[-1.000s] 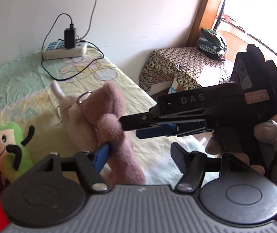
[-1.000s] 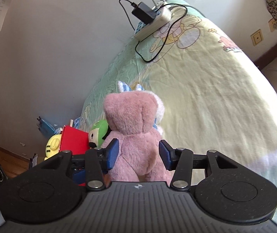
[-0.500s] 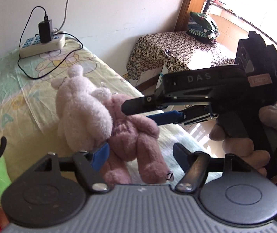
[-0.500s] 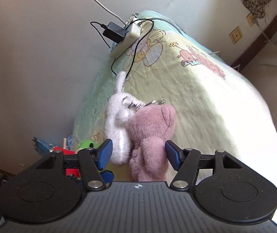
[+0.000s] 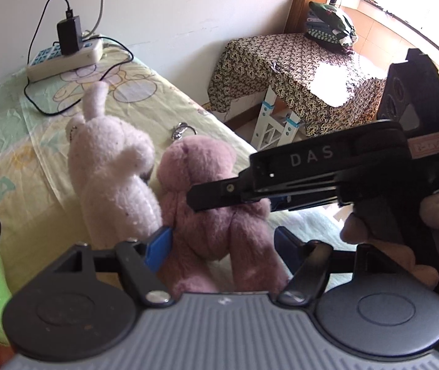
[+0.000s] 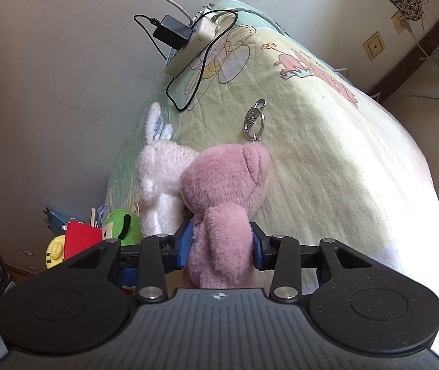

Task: Organize objects
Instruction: 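Carry the pink teddy bear with the right gripper over the red box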

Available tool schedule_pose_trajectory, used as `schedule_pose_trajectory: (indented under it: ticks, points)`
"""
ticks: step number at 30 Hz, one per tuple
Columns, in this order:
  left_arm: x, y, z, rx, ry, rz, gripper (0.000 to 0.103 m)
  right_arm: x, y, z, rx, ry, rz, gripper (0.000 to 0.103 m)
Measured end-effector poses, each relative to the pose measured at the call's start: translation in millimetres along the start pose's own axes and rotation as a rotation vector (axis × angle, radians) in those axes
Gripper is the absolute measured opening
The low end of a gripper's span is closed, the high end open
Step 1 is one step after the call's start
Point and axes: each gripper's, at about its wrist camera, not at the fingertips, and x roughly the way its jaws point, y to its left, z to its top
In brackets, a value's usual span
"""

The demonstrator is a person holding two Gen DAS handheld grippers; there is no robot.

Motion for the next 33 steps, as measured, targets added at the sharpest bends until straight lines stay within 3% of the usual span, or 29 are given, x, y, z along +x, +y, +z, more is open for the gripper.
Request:
schedule_pose_trajectory:
  ticks: [7, 14, 22, 33]
  points:
    - [-1, 8, -6, -0.023, 0.022, -0.059, 0.086, -20, 1, -9, -0.048, 0.017, 0.021, 0.035]
    - [4, 4, -19, -0.047, 0.057, -0.187, 0.097, -41, 1, -25, -0.078, 0.046, 0.042, 0.034]
    - [-8, -7, -30, -0.047, 0.072, -0.219, 0.095, -56, 8, -40, -0.113, 0.061, 0.030, 0.034]
    - [-53, 2, -55, -0.108, 0.057, -0.189, 0.088, -55, 42, -60, -0.232, 0.127, 0.051, 0.034]
